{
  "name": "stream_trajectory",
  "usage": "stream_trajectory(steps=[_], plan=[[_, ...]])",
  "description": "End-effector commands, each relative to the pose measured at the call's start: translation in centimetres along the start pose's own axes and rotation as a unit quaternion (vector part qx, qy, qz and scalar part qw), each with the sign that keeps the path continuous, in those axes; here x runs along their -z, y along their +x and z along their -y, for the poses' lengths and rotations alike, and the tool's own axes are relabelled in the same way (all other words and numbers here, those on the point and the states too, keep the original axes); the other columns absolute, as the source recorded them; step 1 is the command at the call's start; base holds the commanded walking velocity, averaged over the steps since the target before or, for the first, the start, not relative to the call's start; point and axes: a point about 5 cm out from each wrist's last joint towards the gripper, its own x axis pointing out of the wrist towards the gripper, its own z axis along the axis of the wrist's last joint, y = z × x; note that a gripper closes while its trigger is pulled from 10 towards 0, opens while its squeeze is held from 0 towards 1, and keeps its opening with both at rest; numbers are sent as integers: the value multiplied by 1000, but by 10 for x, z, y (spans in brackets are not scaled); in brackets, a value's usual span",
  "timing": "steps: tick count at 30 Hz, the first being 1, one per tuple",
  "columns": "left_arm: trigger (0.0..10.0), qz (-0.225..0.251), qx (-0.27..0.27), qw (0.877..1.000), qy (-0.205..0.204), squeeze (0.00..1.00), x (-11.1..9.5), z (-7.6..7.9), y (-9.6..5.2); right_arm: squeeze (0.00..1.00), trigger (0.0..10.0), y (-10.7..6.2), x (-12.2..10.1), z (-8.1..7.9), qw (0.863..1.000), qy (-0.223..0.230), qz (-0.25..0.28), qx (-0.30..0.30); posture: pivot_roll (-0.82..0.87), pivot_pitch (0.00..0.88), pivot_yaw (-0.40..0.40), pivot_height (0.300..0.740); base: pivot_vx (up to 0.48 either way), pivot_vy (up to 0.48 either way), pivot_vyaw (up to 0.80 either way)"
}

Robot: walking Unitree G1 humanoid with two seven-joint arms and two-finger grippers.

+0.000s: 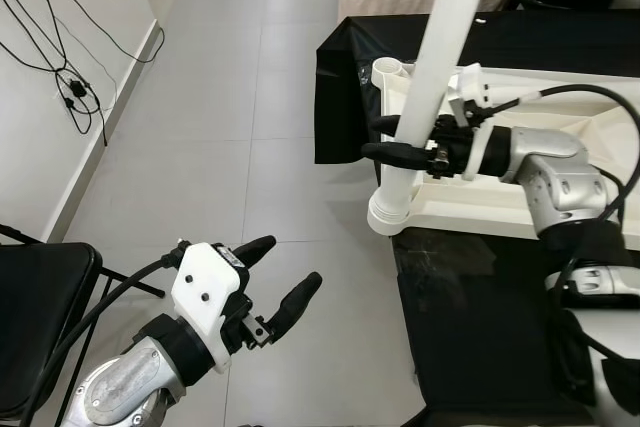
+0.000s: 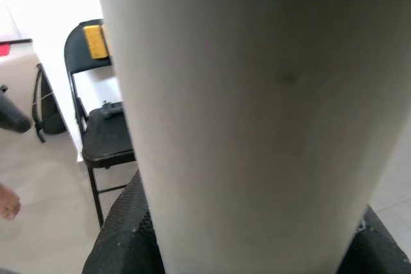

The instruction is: Building children table

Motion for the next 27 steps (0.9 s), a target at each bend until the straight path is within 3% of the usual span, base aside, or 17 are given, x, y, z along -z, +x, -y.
stream_trajectory(steps=[1,5,6,9,10,11,12,13,14,16,20,27], plan=[[10000,-11,4,1000,-2,0,2,2,-2,0,0,-4,19,-7,999,4,-46,2,144,206,-14,740,0,0,0],[10000,-9,3,1000,-3,0,3,2,0,0,0,-13,38,-25,996,25,-83,38,127,204,-25,740,0,0,0],[10000,-8,3,1000,-5,0,3,2,0,0,0,-15,52,-36,989,47,-110,92,122,203,-30,740,0,0,0],[10000,-8,2,1000,-6,0,3,3,1,0,0,-16,60,-43,981,60,-129,132,121,200,-33,740,0,0,0],[10000,-8,3,1000,-7,0,4,3,1,0,0,-23,76,-39,925,73,-181,325,111,199,-30,740,0,0,0],[10000,-7,3,1000,-10,0,5,3,2,0,0,-27,87,-58,892,69,-207,396,98,195,-25,740,0,0,0],[10000,-7,3,1000,-10,0,5,3,2,0,0,-27,87,-58,892,69,-207,396,98,195,-25,740,0,0,0],[10000,-5,5,1000,-11,0,6,3,4,0,0,-32,91,-73,864,71,-213,451,91,194,-24,740,0,0,0],[10000,-3,7,1000,-13,0,6,3,5,0,0,-36,92,-85,851,68,-218,473,84,191,-25,740,0,0,0],[10000,-1,14,1000,-11,0,6,3,7,0,0,-39,91,-87,851,66,-210,476,77,179,-31,740,0,0,0],[10000,5,9,1000,-6,0,6,-1,9,0,0,-54,74,-57,827,33,-196,526,77,170,-47,740,0,0,0],[10000,6,-1,1000,-10,0,6,1,8,0,0,-67,69,-44,813,21,-216,540,80,175,-51,740,0,0,0]])
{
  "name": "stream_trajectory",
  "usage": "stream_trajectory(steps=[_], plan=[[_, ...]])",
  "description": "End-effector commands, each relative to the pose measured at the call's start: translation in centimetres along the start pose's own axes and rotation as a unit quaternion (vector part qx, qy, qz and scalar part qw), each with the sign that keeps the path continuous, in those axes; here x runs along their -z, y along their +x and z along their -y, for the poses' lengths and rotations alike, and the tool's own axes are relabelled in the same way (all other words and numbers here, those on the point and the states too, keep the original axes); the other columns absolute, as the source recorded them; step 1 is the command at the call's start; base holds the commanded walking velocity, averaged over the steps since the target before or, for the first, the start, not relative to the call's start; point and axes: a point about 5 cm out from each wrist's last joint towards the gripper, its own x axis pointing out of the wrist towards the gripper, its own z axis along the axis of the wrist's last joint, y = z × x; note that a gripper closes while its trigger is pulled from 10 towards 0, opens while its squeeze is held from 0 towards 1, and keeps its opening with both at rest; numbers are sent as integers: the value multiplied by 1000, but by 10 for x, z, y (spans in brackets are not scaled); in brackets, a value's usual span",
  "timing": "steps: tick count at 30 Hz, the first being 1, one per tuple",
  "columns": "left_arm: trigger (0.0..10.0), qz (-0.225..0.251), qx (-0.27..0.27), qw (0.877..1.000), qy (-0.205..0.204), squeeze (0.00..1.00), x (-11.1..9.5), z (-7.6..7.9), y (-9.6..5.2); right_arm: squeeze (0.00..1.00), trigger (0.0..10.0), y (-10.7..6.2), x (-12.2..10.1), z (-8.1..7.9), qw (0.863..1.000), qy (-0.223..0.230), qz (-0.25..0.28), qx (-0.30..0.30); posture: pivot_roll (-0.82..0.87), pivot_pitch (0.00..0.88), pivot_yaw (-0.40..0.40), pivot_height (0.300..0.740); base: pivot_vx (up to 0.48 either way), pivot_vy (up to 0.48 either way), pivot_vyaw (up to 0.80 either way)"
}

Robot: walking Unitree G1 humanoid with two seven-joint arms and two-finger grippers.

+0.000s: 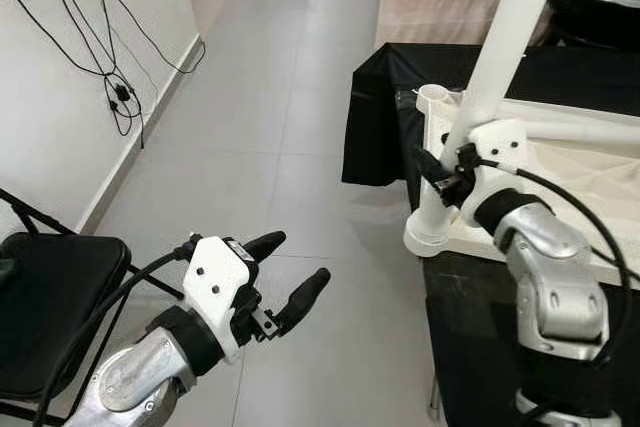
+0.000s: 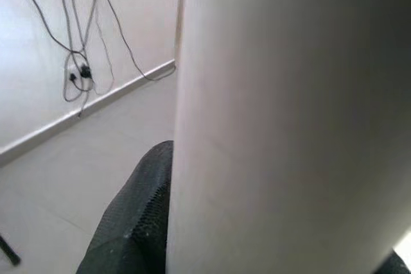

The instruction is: Building children table

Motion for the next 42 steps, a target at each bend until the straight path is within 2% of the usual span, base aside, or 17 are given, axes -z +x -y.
stream_trajectory(steps=[1,2,5,7,11,15,16,18,24,25,26,29,30,32,35,38,42], plan=[[10000,0,0,1000,-3,0,1,2,-2,0,8196,-16,39,38,983,-51,-127,120,77,175,-48,740,0,0,0],[10000,0,0,1000,-4,0,1,3,-2,0,10000,-20,37,48,980,-61,-135,135,73,176,-45,740,0,0,0],[10000,-1,4,1000,-5,0,2,3,-2,0,10000,-36,29,67,971,-61,-143,181,63,179,-34,740,0,0,0],[10000,-1,6,1000,-5,0,2,2,-1,0,10000,-40,28,70,969,-56,-145,190,62,179,-33,740,0,0,0],[10000,-1,15,1000,-4,0,3,0,1,0,10000,-61,26,89,964,-11,-165,209,43,178,-16,740,0,0,0],[10000,-1,19,1000,-5,0,3,1,2,0,10000,-65,27,94,962,-5,-173,213,38,177,-10,740,0,0,0],[10000,0,22,1000,-6,0,3,2,3,1000,10000,-66,28,96,959,0,-175,221,38,175,-9,740,0,0,0],[10000,1,25,1000,-6,0,3,3,4,1000,10000,-67,29,98,957,7,-175,231,38,175,-9,740,0,0,0],[10000,2,25,1000,-5,0,3,2,5,1000,10000,-62,30,88,958,29,-183,220,44,176,-13,740,0,0,0],[10000,2,24,1000,-5,0,2,2,4,788,10000,-61,30,85,958,35,-184,216,46,177,-16,740,0,0,0],[10000,2,22,1000,-5,0,2,1,3,0,10000,-59,29,83,960,41,-183,210,48,176,-18,740,0,0,0],[10000,1,20,1000,-5,0,3,1,3,0,10000,-52,24,81,966,64,-163,188,49,177,-20,740,0,0,0],[10000,3,21,1000,-5,0,3,2,4,0,10000,-41,10,77,980,71,-116,143,49,179,-21,740,0,0,0],[10000,3,21,1000,-5,0,3,2,4,0,10000,-37,5,76,984,71,-100,127,49,179,-21,740,0,0,0],[10000,5,22,1000,-5,0,2,3,5,0,10000,-23,-13,69,996,67,-30,55,56,175,-25,740,0,0,0],[10000,6,22,1000,-4,0,2,3,6,0,10000,-16,-19,67,997,65,-2,28,60,173,-23,740,0,0,0],[10000,7,23,1000,-1,0,1,3,6,0,10000,-4,-22,72,997,64,22,30,69,167,-19,740,0,0,0]])
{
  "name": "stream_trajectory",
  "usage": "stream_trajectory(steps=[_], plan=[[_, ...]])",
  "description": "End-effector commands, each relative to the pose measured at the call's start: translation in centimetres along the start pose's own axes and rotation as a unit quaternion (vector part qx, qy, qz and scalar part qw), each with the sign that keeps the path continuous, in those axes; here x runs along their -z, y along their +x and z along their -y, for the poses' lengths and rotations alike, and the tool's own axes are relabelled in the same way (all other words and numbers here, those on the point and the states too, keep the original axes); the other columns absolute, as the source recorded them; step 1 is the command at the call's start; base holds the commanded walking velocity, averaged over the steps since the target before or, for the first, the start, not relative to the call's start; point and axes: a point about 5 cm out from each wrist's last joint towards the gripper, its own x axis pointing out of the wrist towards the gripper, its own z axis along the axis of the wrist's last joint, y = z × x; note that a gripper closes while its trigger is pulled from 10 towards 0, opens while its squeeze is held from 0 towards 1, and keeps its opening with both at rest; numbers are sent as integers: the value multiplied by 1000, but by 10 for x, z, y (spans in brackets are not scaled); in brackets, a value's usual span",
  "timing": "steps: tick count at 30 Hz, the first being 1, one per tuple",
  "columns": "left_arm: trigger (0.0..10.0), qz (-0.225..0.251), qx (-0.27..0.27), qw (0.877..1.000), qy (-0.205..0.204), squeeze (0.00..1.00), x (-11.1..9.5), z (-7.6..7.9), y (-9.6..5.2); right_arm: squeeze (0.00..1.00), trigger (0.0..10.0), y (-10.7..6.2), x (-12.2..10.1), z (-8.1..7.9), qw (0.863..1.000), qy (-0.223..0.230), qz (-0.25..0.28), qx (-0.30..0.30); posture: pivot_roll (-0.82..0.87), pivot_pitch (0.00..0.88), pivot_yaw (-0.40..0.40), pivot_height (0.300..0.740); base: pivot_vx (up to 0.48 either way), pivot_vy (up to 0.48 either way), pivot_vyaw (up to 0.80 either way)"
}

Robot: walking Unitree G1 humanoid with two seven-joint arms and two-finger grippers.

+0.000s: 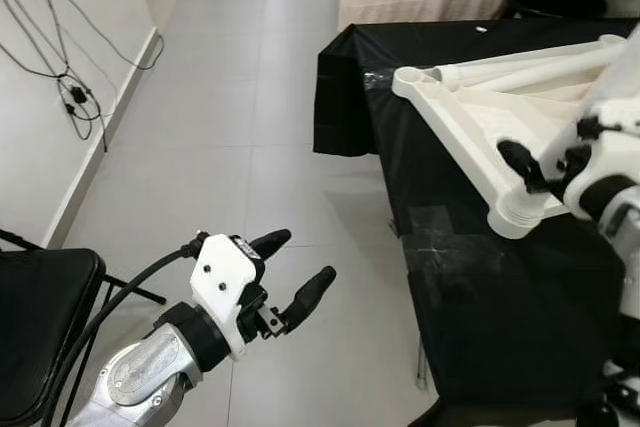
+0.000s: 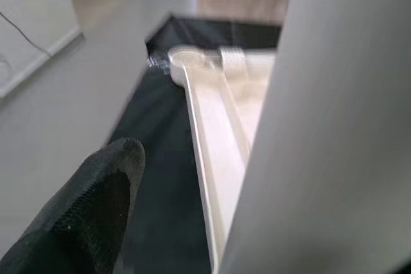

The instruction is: Building children table

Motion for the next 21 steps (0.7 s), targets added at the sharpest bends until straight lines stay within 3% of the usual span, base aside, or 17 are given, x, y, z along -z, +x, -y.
stream_trajectory(steps=[1,7,11,14,15,17,21], plan=[[10000,-3,1,1000,-4,0,3,1,-1,0,10000,9,-1,-8,1000,-2,14,-27,69,167,-19,740,0,0,0],[10000,-2,2,1000,-1,0,1,0,0,0,10000,20,-6,-7,997,4,51,-56,78,161,-15,740,0,0,0],[10000,-1,4,1000,0,0,1,0,0,0,10000,10,-3,-12,985,4,65,-161,79,162,-13,740,0,0,0],[10000,0,8,1000,1,0,0,0,1,0,10000,-5,6,-18,964,-20,40,-261,76,167,-10,740,0,0,0],[10000,0,8,1000,1,0,0,0,1,0,10000,-5,6,-18,964,-20,40,-261,76,167,-10,740,0,0,0],[10000,1,11,1000,1,0,-1,0,1,0,10000,-14,10,-21,950,-32,30,-308,75,173,-10,740,0,0,0],[10000,4,21,1000,-2,0,-3,1,3,0,10000,-14,12,-22,948,-37,29,-314,76,174,-8,740,0,0,0]])
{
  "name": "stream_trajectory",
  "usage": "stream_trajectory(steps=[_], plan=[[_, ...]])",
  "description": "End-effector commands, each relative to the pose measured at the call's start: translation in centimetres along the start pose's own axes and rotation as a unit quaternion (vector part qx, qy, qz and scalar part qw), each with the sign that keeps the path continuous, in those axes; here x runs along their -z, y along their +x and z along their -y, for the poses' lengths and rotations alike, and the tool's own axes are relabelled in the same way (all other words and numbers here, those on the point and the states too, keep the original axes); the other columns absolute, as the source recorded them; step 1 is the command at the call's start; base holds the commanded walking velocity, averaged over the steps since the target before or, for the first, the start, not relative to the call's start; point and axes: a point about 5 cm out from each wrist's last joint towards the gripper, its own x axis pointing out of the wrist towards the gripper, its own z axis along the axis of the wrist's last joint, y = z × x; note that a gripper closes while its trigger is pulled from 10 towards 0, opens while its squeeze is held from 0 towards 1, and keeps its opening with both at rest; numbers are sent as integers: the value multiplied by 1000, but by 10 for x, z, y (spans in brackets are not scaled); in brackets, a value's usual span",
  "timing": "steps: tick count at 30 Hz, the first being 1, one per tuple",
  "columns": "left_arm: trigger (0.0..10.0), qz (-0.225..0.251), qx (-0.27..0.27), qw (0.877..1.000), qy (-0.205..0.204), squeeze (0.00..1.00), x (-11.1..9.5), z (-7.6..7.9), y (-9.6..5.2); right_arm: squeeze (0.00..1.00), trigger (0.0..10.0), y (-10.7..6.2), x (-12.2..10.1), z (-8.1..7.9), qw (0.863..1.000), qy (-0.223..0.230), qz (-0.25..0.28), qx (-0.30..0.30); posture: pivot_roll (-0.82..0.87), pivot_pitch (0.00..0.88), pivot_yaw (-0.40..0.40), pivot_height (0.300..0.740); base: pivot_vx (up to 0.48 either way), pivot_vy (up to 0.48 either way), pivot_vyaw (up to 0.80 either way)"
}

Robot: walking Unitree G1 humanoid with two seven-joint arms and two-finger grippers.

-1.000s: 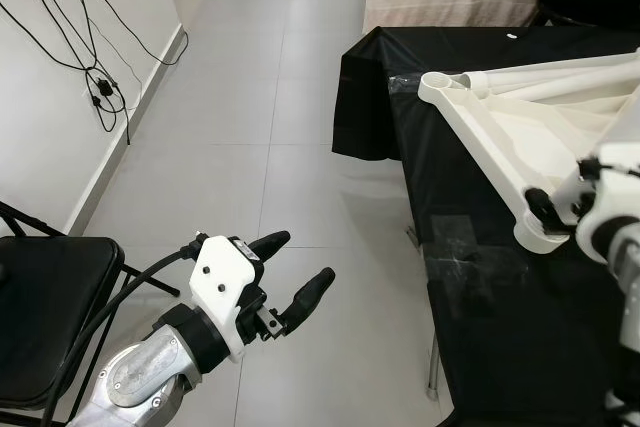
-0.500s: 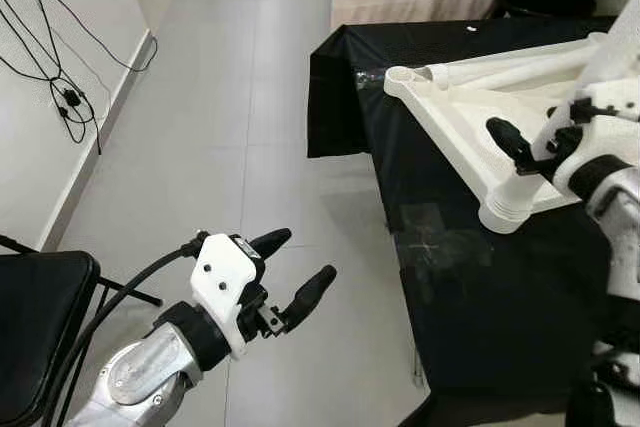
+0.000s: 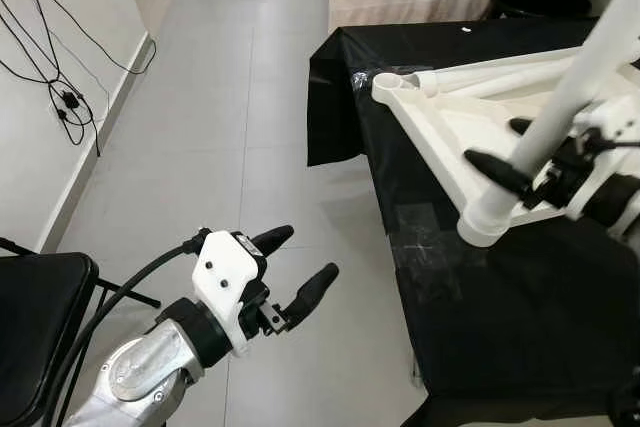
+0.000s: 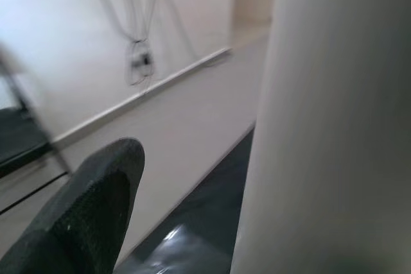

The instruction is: Building children table

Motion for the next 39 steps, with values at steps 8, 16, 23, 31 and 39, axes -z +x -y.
stream_trajectory(steps=[8,16,23,31,39], plan=[[10000,15,108,993,-43,0,-14,19,6,0,10000,20,12,-4,1000,-7,7,-21,77,179,-5,740,0,0,0],[10000,1,130,991,-13,0,-23,13,1,0,1647,37,10,-5,991,15,13,-135,99,201,-5,740,0,0,0],[10000,-3,92,996,14,0,-34,-3,-6,0,0,45,-1,3,980,11,9,-200,125,243,0,740,0,0,0],[10000,-9,86,996,21,0,-38,-5,-8,0,0,33,8,8,983,-12,-36,-180,127,271,1,740,0,0,0],[10000,-10,75,997,23,0,-40,-9,-9,0,0,12,66,-30,961,54,-176,206,84,284,0,740,0,0,0]])
